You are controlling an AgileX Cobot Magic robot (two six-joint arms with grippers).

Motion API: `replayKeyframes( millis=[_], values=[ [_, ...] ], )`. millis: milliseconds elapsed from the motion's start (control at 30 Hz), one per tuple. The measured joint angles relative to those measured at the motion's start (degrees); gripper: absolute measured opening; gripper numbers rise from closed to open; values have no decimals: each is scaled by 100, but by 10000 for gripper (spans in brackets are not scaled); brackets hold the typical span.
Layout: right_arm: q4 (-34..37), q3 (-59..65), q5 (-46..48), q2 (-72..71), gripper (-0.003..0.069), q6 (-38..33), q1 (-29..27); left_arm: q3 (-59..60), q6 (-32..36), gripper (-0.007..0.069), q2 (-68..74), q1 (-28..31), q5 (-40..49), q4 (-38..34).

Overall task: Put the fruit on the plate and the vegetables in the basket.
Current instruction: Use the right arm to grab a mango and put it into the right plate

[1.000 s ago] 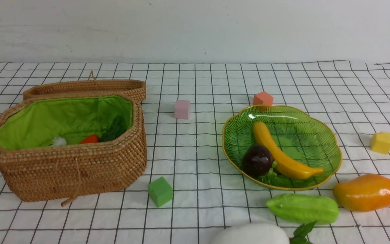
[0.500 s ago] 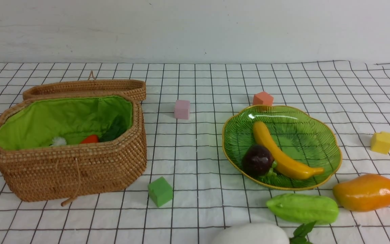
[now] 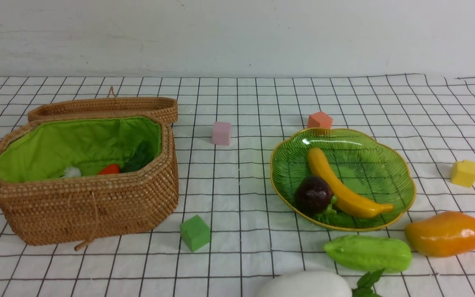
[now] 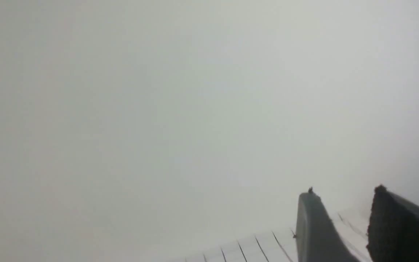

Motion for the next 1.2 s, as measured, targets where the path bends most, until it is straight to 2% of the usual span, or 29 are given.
replayKeyframes(
  millis=[100,200,400,800,900,1033,1067,1100,1167,1200],
  values=[
    [99,-503,1102,1034,244,-126,33,0,0,41,0,0,0,0],
    [122,-589,1473,1859,244,-142,141,0,0,43,0,0,0,0],
    [208,-550,1371,3289,241,-147,491,0,0,50,0,0,0,0],
    [827,-576,1610,5219,254,352,536,0,0,63,0,0,0,0],
    [934,-715,1760,5647,302,862,530,0,0,69,0,0,0,0],
    [1269,-923,1650,6348,481,2314,427,0,0,73,0,0,0,0],
    [1280,-929,1640,6348,481,2381,419,0,0,73,0,0,0,0],
    [1320,-937,1521,6527,554,2836,402,0,0,76,0,0,0,0],
    [1320,-949,1371,6730,631,3391,402,0,0,79,0,0,0,0],
    [1320,-949,1343,6748,638,3486,402,0,0,79,0,0,0,0]
  ],
)
